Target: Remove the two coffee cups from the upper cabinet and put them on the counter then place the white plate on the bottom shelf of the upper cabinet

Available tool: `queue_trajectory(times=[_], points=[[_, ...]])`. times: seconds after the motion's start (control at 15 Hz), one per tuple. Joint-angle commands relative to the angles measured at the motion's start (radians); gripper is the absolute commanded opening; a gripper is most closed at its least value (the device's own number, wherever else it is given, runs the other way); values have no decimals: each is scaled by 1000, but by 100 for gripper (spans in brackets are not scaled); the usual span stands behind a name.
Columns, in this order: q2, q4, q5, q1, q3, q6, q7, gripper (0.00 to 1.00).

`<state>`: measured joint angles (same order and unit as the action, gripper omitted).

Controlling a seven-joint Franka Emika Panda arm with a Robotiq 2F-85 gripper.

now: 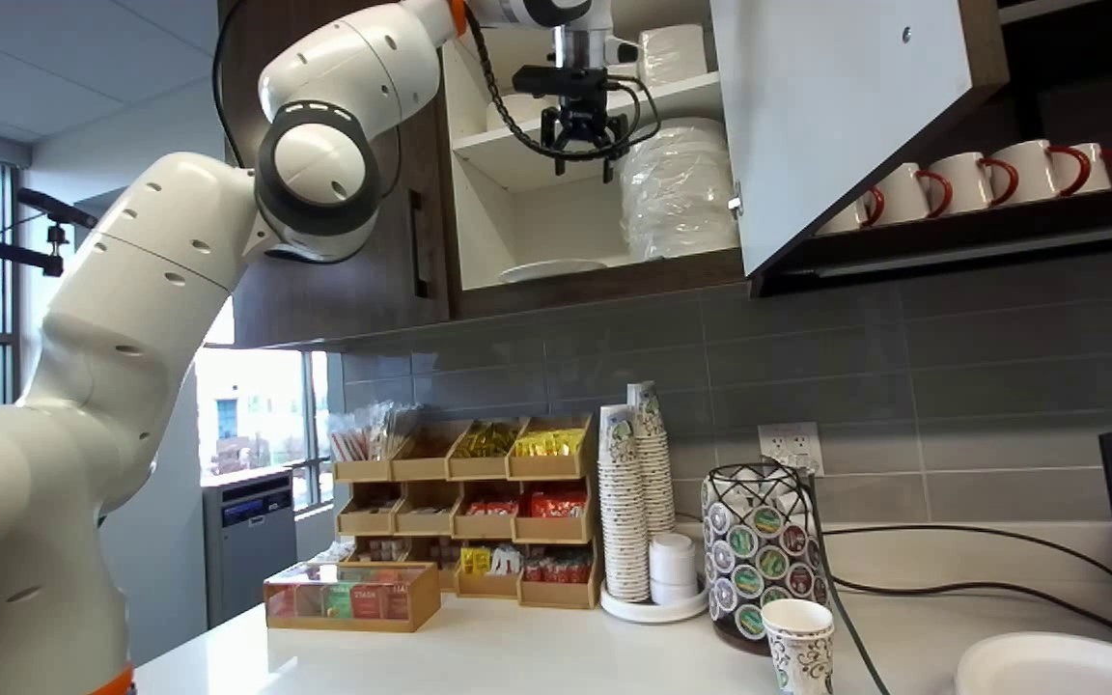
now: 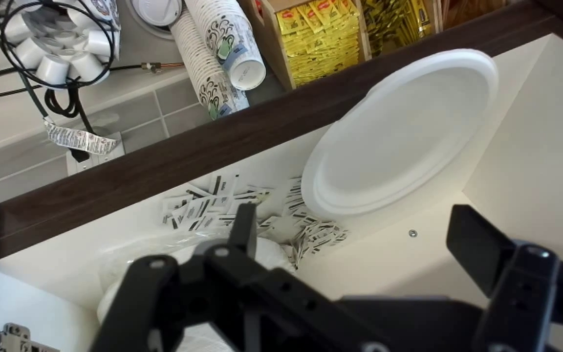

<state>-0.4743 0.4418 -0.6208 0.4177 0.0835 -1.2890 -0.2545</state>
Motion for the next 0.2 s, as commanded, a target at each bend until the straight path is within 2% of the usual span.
queue_trajectory(times=[0.0, 0.13], points=[[1, 3, 12, 7, 18, -3, 0, 100], [1, 2, 12, 6, 19, -3, 0, 100]])
